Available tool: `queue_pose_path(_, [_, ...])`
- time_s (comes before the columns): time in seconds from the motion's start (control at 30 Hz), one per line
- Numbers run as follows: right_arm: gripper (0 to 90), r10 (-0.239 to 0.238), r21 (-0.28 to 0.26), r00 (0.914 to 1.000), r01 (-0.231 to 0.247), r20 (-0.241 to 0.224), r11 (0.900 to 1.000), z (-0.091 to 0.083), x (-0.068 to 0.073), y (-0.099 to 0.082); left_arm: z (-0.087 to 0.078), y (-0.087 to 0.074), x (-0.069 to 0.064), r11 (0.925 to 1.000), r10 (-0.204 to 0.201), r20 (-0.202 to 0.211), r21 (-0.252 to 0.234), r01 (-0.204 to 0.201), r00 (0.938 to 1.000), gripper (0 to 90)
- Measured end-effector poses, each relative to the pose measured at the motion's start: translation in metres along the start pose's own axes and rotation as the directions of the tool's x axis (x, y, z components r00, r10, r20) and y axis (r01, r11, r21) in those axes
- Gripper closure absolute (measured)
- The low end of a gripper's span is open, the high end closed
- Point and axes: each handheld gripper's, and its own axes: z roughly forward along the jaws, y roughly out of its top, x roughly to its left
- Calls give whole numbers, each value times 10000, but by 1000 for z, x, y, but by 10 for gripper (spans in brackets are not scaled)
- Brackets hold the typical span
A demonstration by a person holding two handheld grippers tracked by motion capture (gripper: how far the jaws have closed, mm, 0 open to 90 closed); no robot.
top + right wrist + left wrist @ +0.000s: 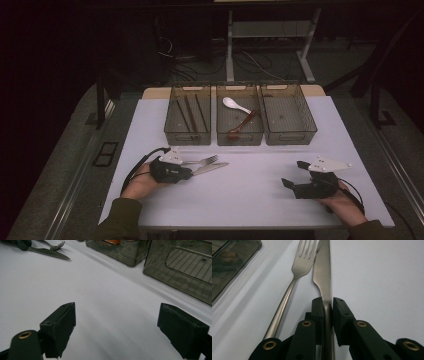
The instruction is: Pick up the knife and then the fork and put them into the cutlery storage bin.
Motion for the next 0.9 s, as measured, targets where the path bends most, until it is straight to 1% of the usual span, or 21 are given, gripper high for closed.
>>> queue_pose_path(0.1, [148,4,-31,10000,-4,-11,10000,0,0,0,0,-2,0,9997,-148,36,-180,149,9999,781])
queue_pose_path(0.2, [149,22,-43,10000,-22,-23,10000,0,0,0,0,-1,0,9998,-110,6,-149,110,9999,789])
queue_pose_path(0.3, [149,165,-28,9998,-165,-92,9999,0,-1,0,0,0,-1,10000,-20,-88,-68,19,10000,790])
queue_pose_path(0.37, [149,353,-78,9993,-354,-99,9993,0,-2,0,0,1,-3,10000,-80,-192,-33,79,9998,791])
queue_pose_path(0.47, [149,617,-209,9980,-620,-145,9979,-1,-5,0,-1,2,-5,9998,-199,-48,-51,198,9998,791])
queue_pose_path(0.5, [149,670,-245,9976,-674,-154,9974,-1,-5,1,-1,4,-5,9999,-118,-29,15,118,9999,791])
queue_pose_path(0.53, [148,692,-266,9975,-696,-159,9972,-1,-5,1,-1,5,-7,9998,-201,12,-76,201,9998,791])
queue_pose_path(0.63, [149,648,-148,9978,-650,-162,9978,-1,-5,1,-3,9,-10,9996,-138,65,-261,139,9999,791])
queue_pose_path(0.8, [149,664,27,9977,-664,-158,9978,-1,-4,2,-8,17,-15,9955,-257,158,-903,271,9995,791])
queue_pose_path(0.9, [149,772,42,9967,-771,-234,9970,-1,-5,3,-10,24,-17,9931,-147,185,-1158,167,9997,791])
